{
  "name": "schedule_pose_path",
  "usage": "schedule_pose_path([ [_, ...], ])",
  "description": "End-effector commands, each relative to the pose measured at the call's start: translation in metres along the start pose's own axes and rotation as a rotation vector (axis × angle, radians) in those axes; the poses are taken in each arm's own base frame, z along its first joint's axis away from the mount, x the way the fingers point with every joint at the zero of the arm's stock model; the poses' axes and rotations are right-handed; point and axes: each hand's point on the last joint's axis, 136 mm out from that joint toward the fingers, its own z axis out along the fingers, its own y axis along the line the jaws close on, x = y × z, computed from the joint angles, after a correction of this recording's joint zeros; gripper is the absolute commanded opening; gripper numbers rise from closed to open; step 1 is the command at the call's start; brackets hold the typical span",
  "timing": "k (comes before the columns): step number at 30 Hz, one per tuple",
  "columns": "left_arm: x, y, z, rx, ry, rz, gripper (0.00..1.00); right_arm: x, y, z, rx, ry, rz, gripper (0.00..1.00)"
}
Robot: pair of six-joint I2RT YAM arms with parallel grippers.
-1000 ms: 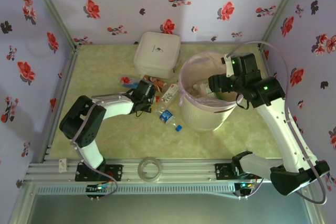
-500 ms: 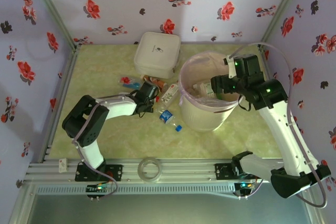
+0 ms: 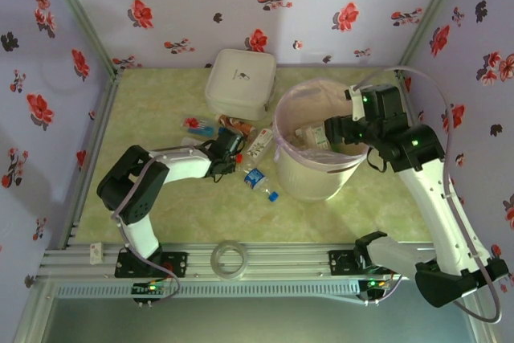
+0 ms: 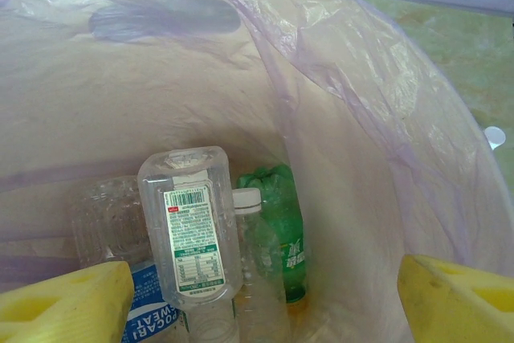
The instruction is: Put the plastic bottles in the bin
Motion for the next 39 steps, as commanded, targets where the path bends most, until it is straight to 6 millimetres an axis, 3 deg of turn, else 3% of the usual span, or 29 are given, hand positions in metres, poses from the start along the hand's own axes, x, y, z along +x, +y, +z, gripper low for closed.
schedule_pose_path([
  [1, -0.005, 0.003, 0.016, 0.034, -0.013, -0.127, 0.45, -0.004, -0.004, -0.010, 0.011, -0.036, -0.004, 0.86],
  [16, -0.048, -0.031, -0.063, 0.191, -0.158, 0.020, 0.31, -0.027, 0.008, -0.030, -0.069, -0.131, 0.043, 0.86],
  [20, -0.052, -0.049, -0.088, 0.212, -0.188, 0.241, 0.26, -0.037, 0.018, -0.035, -0.129, -0.154, 0.060, 0.85],
  [25, -0.059, -0.058, -0.115, 0.216, -0.214, 0.472, 0.08, -0.051, 0.032, -0.040, -0.213, -0.184, 0.081, 0.85],
  [29, -0.066, -0.063, -0.138, 0.260, -0.233, 0.650, 0.07, -0.065, 0.048, -0.046, -0.304, -0.213, 0.095, 0.85],
  [35, -0.046, -0.084, -0.181, 0.478, -0.171, 0.991, 0.04, -0.092, 0.086, -0.057, -0.492, -0.257, 0.110, 0.85],
  [39, -0.030, -0.085, -0.206, 0.510, -0.091, 1.213, 0.02, -0.105, 0.115, -0.058, -0.560, -0.264, 0.067, 0.86],
])
